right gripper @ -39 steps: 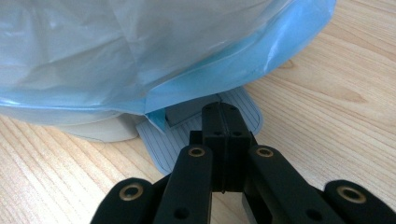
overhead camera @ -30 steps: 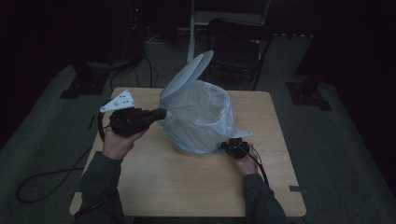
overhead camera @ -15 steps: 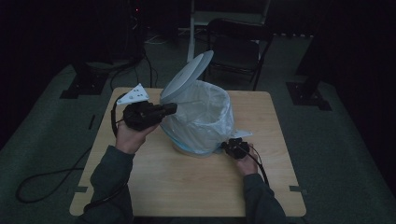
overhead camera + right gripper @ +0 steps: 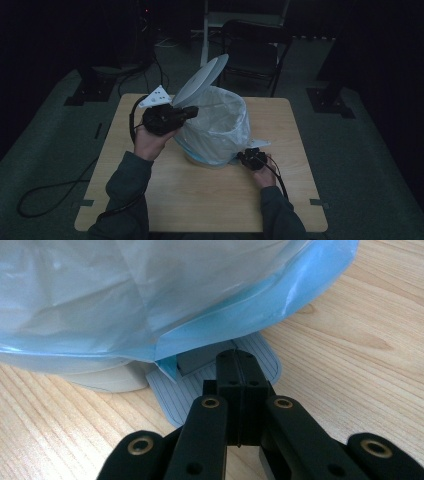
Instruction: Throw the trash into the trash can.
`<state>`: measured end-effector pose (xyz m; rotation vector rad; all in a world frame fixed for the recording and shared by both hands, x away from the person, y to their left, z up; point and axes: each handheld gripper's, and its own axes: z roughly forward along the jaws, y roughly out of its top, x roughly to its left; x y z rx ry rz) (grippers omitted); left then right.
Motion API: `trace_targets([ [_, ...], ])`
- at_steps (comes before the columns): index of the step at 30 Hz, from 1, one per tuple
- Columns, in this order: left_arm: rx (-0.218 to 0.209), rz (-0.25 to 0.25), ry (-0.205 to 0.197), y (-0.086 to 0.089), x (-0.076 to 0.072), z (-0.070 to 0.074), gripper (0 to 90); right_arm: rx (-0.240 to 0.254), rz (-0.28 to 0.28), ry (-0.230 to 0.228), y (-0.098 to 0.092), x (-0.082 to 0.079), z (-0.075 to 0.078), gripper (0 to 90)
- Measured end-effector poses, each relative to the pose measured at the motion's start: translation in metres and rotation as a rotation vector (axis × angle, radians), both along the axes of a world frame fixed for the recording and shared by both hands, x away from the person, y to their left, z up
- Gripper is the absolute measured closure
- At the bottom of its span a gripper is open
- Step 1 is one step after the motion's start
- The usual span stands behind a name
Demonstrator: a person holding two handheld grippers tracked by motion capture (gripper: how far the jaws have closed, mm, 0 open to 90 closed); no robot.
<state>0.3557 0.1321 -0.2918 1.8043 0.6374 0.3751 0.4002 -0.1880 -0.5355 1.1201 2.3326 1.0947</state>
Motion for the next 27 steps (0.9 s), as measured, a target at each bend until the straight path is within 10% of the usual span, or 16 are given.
trace_targets([
  [27,0.013,0.075,-0.010,-0.0100,0.0044,-0.0004,86.8,-0.001,0.003,-0.001,0.0000,0.0000,0.0000,90.0],
])
